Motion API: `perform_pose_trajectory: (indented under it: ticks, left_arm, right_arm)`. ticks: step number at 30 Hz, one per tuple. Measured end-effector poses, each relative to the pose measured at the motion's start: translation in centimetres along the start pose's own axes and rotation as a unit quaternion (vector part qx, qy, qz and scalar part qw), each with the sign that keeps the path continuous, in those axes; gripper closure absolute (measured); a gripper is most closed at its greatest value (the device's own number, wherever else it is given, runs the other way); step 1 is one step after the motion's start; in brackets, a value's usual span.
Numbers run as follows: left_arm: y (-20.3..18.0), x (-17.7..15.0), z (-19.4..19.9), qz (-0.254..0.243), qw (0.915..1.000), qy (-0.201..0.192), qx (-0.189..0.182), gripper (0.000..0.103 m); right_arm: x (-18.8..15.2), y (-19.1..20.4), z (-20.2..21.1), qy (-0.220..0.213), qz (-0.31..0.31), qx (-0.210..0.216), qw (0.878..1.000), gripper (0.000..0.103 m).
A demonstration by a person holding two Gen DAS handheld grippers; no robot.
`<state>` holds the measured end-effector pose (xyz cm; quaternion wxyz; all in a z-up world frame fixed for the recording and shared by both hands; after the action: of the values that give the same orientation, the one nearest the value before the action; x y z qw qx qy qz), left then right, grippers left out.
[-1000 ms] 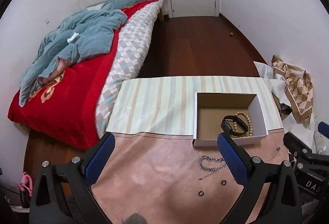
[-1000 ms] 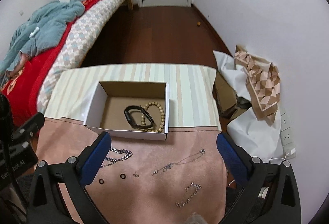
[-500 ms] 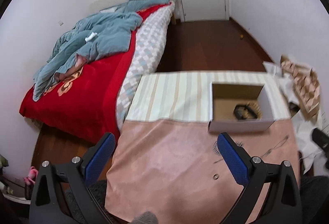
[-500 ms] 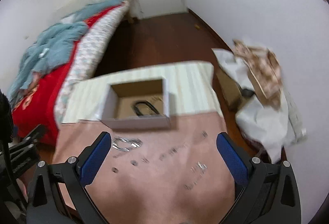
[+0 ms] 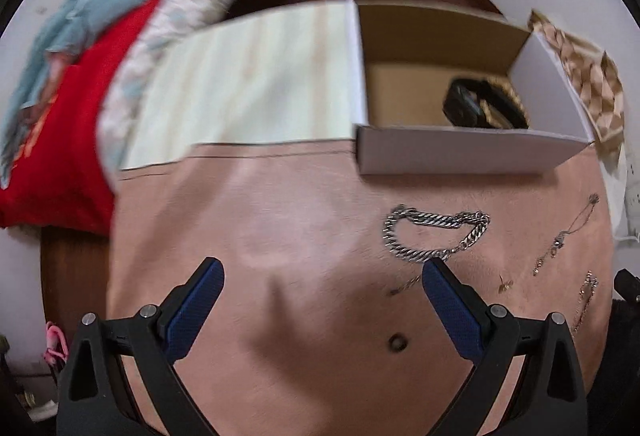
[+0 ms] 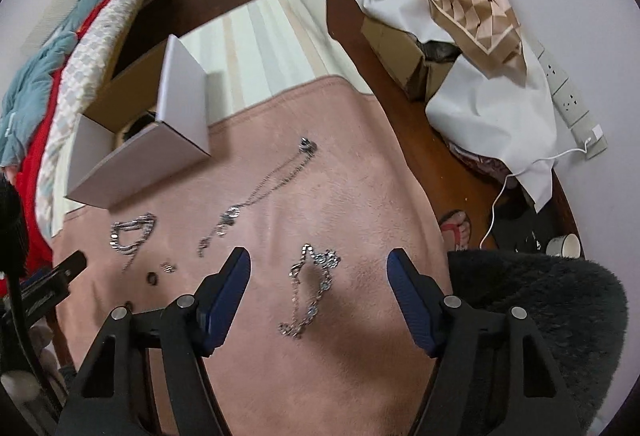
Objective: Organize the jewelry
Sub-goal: 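Grasp the silver chain bracelet with the left tool while the right tool grasps the stone-link bracelet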
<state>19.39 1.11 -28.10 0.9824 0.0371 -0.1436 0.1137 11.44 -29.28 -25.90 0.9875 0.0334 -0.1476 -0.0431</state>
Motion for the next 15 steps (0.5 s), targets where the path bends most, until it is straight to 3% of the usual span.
perform_pose_trajectory:
  ticks: [6,8,11,12,15]
  left_arm:
    - [-1.9,0.7,-3.1,0.005,0.9992,0.034,-0.021,0.012]
    - [-2.4,0.6,-3.6,0.005,0.9988,0.039,-0.029,0.03]
    - [-3.1,0.7,-3.1,0.001,0.9982,0.025,-0.054,0.065]
    - [-3.5,0.7,-2.8,-0.011,0.9981,0.021,-0.056,0.094]
    - [-4.0,0.3,-2.6,-0.025,0.9979,0.023,-0.055,0.098]
  right_arm:
    - [0.8,0.0,-1.0,0.005,0.006,-0.006,1.0,0.036]
    - [1.1,0.1,-1.2,0.004,0.01,-0.008,1.0,0.039]
    - [1.3,0.1,-1.3,0.003,0.012,-0.009,1.0,0.041]
    - [1.3,-0.1,-1.2,0.003,0.01,-0.008,1.0,0.041]
    - [1.3,-0.6,-0.8,-0.001,0.0,-0.007,1.0,0.042]
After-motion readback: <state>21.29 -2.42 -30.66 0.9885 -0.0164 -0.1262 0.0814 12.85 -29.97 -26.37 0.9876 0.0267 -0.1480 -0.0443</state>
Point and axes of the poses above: each gripper's, at about its wrist camera, not at the fingertips, and z roughly against the way its jaws point, y to its left, x to its top, the point moved 4 cm from there along -z, roughly the way its jaws point, and after that the axes turned 15 degrees about z, right-handed, at the moved point
